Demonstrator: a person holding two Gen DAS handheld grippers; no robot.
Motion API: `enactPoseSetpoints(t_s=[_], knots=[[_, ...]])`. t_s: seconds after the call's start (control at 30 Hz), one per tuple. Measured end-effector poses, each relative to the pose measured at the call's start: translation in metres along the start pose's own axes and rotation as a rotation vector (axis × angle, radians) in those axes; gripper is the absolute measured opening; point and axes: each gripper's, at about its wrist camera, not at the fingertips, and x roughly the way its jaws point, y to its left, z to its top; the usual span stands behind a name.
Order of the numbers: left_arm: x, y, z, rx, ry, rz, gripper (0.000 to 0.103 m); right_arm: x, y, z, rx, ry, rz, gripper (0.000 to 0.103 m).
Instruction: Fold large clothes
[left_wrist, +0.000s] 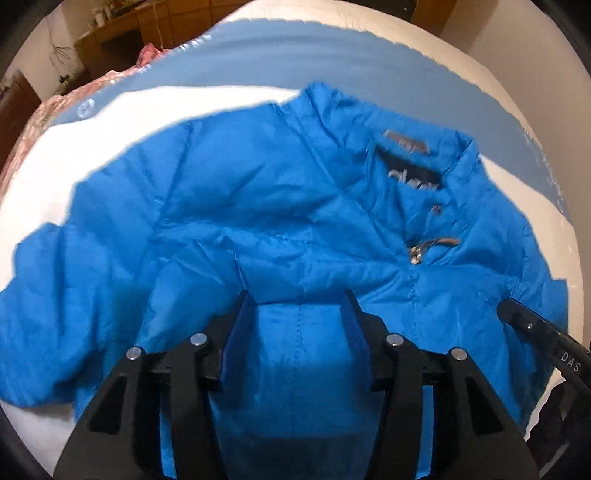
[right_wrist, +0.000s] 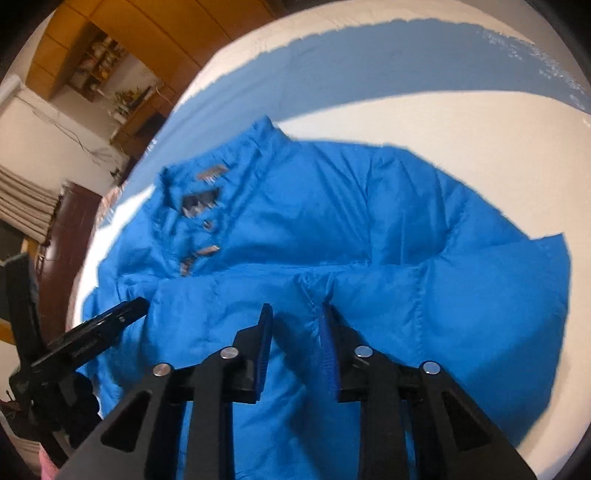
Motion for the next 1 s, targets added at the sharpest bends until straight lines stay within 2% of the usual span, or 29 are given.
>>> enactPoseSetpoints(t_s=[0.1, 0.23, 0.3, 0.33, 0.47, 0.6, 0.67, 0.77, 0.87, 1.0], knots=[[0.003, -0.004, -0.003, 0.042, -0.01, 0.021, 0.05, 0.002, -0.005, 0.0, 0.012, 0.006, 0.018, 0.022], [0.001, -0.005, -0.001, 0.021, -0.003, 0.013, 0.049, -0.003, -0.016, 0.002, 0.057, 0.025, 0.065, 0.016], [-0.01, -0.004, -0.005, 0.017, -0.016, 0.032, 0.047, -0.017, -0.018, -0.002, 0.08, 0.015, 0.102, 0.021], [-0.022, -0.003, -0.011, 0.021, -0.047, 0.039, 0.047, -0.027, -0.016, -0.006, 0.069, -0.001, 0.113, 0.024], [-0.06, -0.011, -0.043, 0.061, -0.126, 0.009, 0.054, -0.06, 0.002, -0.038, -0.008, -0.035, 0.119, 0.025], [-0.049, -0.017, -0.072, 0.088, -0.099, 0.032, 0.054, -0.064, 0.014, -0.07, -0.045, -0.051, 0.055, 0.026], [-0.035, -0.013, -0.078, 0.077, -0.067, 0.039, 0.055, -0.056, 0.015, -0.08, -0.048, -0.05, 0.022, 0.026], [-0.026, -0.013, -0.082, 0.096, -0.068, 0.034, 0.056, -0.039, 0.012, -0.09, -0.056, -0.05, -0.01, 0.023], [-0.022, -0.007, -0.083, 0.089, -0.065, 0.014, 0.056, -0.03, 0.012, -0.095, -0.079, -0.075, -0.03, 0.023], [-0.021, -0.009, -0.084, 0.101, -0.074, 0.033, 0.056, -0.028, 0.008, -0.095, -0.052, -0.088, -0.015, 0.021]])
